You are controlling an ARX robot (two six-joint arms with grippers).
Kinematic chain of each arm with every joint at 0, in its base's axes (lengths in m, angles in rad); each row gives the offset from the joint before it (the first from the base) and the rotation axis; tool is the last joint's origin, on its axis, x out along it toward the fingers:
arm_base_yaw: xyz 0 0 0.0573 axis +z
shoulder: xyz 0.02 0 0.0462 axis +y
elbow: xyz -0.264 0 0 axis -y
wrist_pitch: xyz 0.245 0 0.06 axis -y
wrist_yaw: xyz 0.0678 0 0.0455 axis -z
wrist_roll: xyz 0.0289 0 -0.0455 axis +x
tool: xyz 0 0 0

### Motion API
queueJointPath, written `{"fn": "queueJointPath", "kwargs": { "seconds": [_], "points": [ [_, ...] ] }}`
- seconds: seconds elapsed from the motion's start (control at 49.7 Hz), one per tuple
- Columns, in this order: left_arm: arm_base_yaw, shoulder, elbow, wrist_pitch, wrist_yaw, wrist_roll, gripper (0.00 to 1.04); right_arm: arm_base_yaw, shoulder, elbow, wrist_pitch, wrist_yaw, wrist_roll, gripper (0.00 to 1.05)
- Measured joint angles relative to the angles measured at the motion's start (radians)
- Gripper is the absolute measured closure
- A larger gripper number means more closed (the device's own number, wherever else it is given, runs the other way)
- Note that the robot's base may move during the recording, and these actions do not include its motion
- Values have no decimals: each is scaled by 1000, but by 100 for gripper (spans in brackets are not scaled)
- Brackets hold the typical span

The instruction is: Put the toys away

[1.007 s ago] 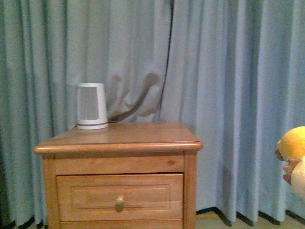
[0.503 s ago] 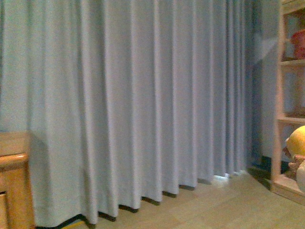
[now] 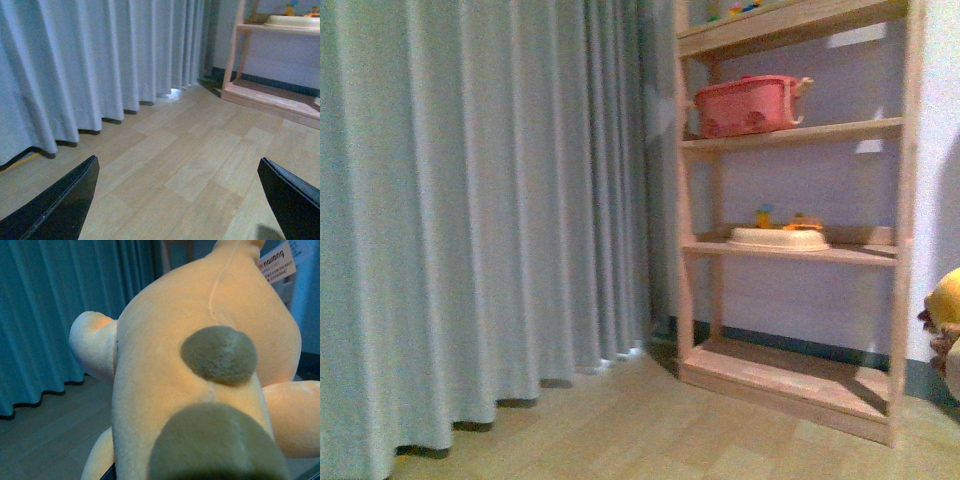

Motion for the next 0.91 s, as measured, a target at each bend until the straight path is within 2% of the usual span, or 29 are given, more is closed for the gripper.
{"fn": "queueJointPath", "kwargs": {
  "seconds": [0.906],
  "points": [
    [-3,0,0,0,1,0,6,-2,-1,-1,-1,-5,-1,85]
  ]
}}
